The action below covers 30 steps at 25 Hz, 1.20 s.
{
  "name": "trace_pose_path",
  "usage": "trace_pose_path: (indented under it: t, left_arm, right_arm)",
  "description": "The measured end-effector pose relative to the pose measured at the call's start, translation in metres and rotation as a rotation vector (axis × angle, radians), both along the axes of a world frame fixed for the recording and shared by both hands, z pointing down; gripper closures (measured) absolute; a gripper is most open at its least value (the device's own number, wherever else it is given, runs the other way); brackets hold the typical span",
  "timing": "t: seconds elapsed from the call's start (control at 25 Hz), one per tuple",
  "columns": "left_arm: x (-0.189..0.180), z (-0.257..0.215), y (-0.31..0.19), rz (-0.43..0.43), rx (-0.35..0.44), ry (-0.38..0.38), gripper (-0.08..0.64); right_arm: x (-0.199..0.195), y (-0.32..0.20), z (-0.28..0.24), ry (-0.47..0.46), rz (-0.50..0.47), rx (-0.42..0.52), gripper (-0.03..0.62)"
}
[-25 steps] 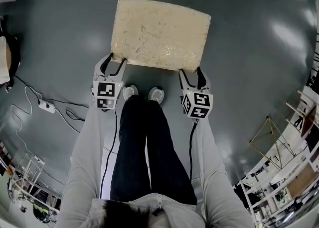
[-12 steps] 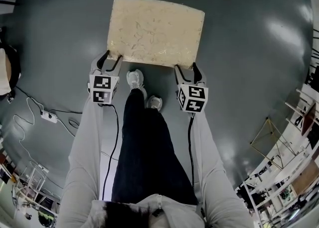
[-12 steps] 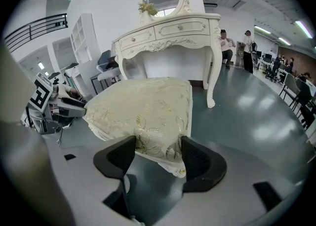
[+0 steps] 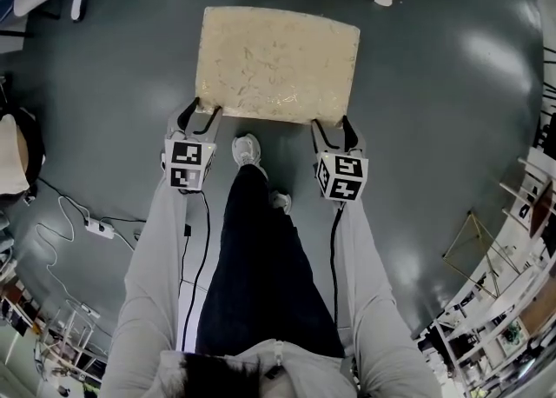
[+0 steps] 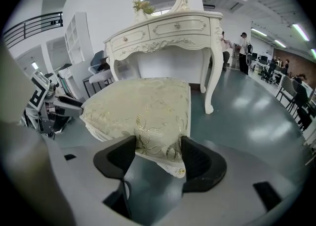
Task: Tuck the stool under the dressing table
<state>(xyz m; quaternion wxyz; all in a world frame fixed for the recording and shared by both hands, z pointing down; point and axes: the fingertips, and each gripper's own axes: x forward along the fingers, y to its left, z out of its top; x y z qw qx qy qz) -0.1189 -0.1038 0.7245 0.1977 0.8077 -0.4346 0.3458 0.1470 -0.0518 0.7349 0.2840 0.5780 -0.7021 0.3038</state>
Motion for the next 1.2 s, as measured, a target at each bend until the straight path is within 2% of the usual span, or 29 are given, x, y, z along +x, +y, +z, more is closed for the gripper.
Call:
trace_pose_path:
  t: [0.08,0.16,0.32,0.4,0.64,1.2]
  left_arm:
    - [0.001,0.000,-0.025,0.008,-0.003,0.000,0.337]
    - [-0.001,0.001,-0.017,0.007,-0.009,-0.006,0.337]
    - [-0.014,-0.001,0.125,-0.020,-0.028,-0.004,0.337]
    - [-0.017,-0.004,0.155,-0.020,-0.028,0.000,0.337]
    - [-0.020,-0.008,0.122,0.005,-0.026,0.003,0.337]
    - [-0.007,-0.011,0.034,0.054,-0.058,-0.057,0.337]
  right_arm:
    - [0.001,-0.023,0.000,0.001,0.007,-0.007,0.296]
    - [-0.002,-0.014,0.002,-0.001,0.005,-0.021,0.296]
    - [-0.012,0.118,0.001,0.004,-0.025,-0.033,0.296]
    - [-0.015,0.146,-0.001,0.006,-0.025,-0.031,0.296]
    - [-0.020,0.119,-0.005,0.010,-0.001,-0.040,0.296]
    - [-0.012,0.047,-0.007,0.012,0.070,-0.028,0.296]
